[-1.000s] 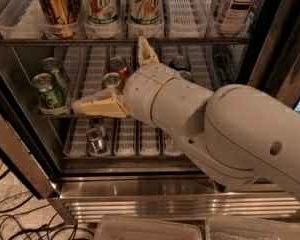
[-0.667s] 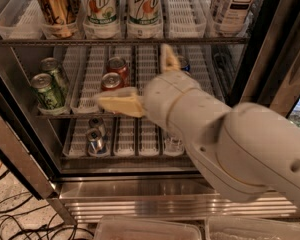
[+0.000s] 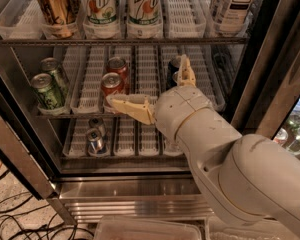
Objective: Pick 7up can from top shelf of fridge
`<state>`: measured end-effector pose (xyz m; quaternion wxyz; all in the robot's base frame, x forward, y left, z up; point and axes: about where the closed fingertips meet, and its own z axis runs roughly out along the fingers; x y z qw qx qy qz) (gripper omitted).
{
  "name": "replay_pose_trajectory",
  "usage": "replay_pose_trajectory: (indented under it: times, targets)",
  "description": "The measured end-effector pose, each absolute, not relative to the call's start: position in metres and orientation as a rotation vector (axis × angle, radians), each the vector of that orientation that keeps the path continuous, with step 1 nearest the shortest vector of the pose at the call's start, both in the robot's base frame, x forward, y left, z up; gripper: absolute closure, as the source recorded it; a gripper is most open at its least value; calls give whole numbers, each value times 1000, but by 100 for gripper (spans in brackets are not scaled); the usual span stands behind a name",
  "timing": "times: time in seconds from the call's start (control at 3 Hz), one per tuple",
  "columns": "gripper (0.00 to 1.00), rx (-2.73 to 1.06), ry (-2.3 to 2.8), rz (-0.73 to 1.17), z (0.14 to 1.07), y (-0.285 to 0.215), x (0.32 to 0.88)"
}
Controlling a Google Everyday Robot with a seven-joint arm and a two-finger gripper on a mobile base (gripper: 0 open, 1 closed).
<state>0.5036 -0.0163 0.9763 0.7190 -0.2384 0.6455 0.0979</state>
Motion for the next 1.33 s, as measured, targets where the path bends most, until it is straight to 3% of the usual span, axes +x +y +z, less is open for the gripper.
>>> replay_pose_trajectory:
  times: [1.33]
  targets:
    - [0, -541, 1342, 228, 1021, -1, 482]
